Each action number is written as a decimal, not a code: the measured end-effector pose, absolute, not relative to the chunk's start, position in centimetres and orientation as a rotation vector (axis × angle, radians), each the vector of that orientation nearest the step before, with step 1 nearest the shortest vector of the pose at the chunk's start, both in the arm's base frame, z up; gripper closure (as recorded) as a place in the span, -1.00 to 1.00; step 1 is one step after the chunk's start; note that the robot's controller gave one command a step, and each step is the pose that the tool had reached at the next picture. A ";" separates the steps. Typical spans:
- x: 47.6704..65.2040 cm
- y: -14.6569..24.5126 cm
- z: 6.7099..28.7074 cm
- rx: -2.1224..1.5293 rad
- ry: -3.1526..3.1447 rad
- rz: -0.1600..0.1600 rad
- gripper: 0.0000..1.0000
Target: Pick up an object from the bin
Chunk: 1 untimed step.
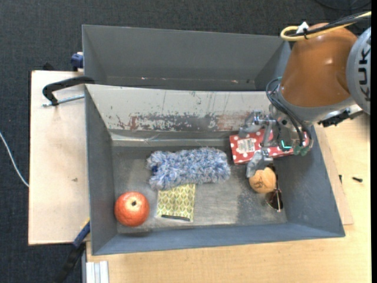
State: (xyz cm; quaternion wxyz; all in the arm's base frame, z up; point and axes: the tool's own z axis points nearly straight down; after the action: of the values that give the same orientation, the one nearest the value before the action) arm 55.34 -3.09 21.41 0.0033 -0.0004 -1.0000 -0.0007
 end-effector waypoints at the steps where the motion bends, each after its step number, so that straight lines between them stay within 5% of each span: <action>1: 55.5 -3.1 21.9 0.001 -3.144 -0.001 1.00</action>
Offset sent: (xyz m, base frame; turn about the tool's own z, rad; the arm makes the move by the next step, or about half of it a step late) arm 0.0000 0.0000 0.0000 0.0000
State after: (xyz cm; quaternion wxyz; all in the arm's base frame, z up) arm 55.50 -3.08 21.87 -0.0012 0.0002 -1.0000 -0.0003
